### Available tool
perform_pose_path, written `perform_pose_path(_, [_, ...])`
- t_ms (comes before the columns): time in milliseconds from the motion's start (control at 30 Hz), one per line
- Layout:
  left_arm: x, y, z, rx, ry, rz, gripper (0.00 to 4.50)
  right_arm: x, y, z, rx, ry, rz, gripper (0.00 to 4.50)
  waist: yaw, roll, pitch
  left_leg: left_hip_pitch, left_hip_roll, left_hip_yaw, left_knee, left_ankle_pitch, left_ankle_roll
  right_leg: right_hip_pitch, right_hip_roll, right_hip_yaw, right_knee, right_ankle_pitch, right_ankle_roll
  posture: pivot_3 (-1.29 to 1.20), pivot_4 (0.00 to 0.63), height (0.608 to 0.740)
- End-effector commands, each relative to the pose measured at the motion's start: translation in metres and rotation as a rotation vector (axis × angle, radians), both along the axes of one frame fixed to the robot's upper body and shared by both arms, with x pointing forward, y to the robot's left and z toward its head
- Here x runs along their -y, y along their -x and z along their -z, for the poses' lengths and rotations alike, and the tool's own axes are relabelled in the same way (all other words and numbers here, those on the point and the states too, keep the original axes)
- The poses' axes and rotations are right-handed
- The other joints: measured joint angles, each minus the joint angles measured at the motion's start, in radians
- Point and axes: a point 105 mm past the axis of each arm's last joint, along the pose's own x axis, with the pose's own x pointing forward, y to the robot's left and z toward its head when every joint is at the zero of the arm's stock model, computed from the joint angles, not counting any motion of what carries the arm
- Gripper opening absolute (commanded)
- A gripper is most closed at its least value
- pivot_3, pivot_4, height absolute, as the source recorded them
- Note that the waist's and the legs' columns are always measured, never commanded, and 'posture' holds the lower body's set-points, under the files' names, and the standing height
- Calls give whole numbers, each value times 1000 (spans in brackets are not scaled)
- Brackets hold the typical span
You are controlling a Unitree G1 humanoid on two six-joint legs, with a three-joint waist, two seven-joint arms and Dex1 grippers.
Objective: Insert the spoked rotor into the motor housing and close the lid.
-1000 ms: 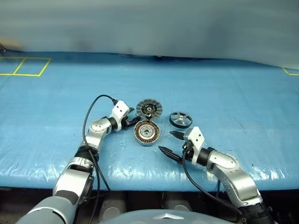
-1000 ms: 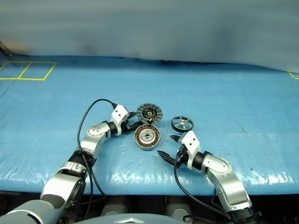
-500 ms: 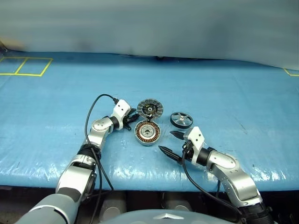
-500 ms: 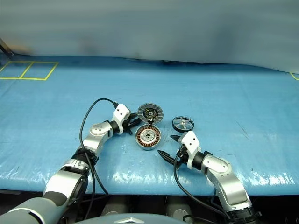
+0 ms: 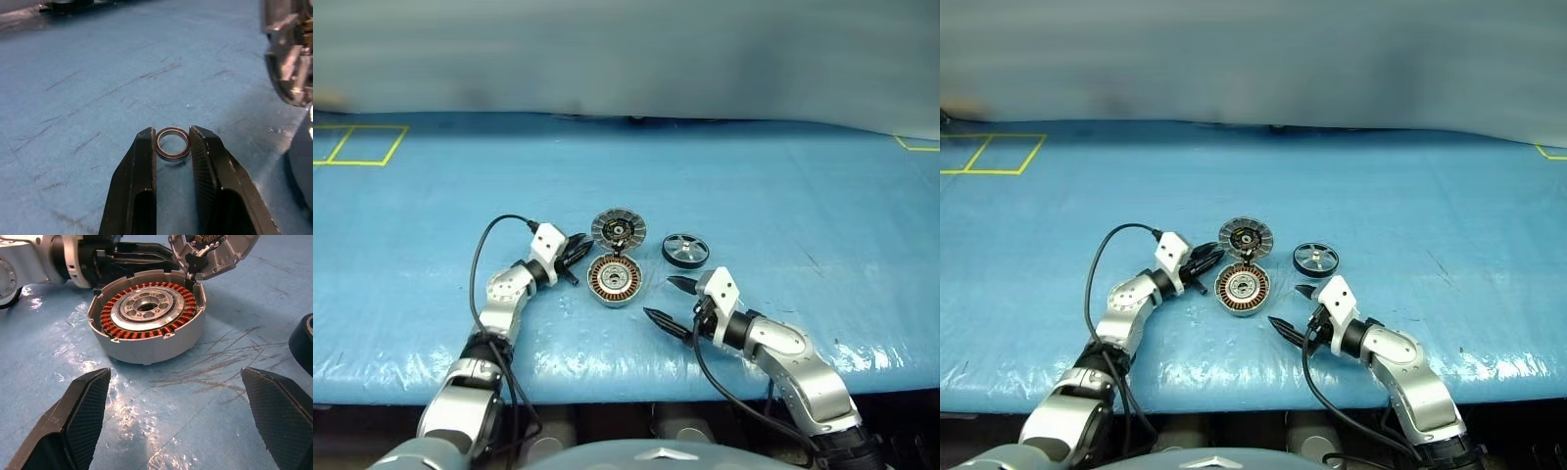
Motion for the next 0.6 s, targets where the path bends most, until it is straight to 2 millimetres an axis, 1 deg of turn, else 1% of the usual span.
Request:
perform_pose_path(33, [-13,13,3,-18,27,-9,619,-4,-1,-12,57,-21,-16,4500,1,0,0,0,0,0,0,0,0,0,0,0,0,0,0,0,150,740])
perform_pose_path(167, [-23,21,4,-13,21,-48,619,-4,-1,-11,54,-18,-22,4500,0,0,0,0,0,0,1,0,0,1,0,0,0,0,0,0,150,740])
perform_pose_path(200, [-24,22,2,-4,27,-50,619,-5,-1,-11,54,-18,-23,4500,-2,0,0,0,0,0,1,0,0,1,0,0,0,-2,-3,0,150,740])
perform_pose_path(267, [-20,27,-3,13,56,-24,619,-5,-1,-11,53,-17,-25,4500,-3,0,0,0,0,1,1,0,0,1,0,0,0,-2,-4,0,150,740])
perform_pose_path(333, [-12,37,-10,13,97,48,619,-4,-1,-11,53,-15,-26,4500,-2,0,0,0,0,0,1,0,0,0,0,0,0,-2,-3,0,150,740])
perform_pose_path(367, [-9,41,-16,27,115,81,619,-4,-1,-11,51,-14,-26,4500,-2,0,1,0,0,0,1,0,0,0,0,0,0,-2,-3,0,150,740])
perform_pose_path(433, [-7,44,-29,32,214,101,619,-2,-1,-11,46,-13,-23,4500,-1,-1,1,-1,0,0,1,0,0,-1,0,0,0,-2,-3,0,150,740])
perform_pose_path(500, [-6,46,-36,36,232,120,619,-2,0,-10,41,-15,-23,4500,3,-2,1,-1,0,0,1,0,0,-1,0,0,0,-2,-4,0,150,740])
perform_pose_path(600, [-1,48,-42,33,212,178,619,-3,3,-9,27,-18,-41,4500,2,-2,1,-1,0,0,2,0,0,0,0,0,0,-3,-4,0,150,740])
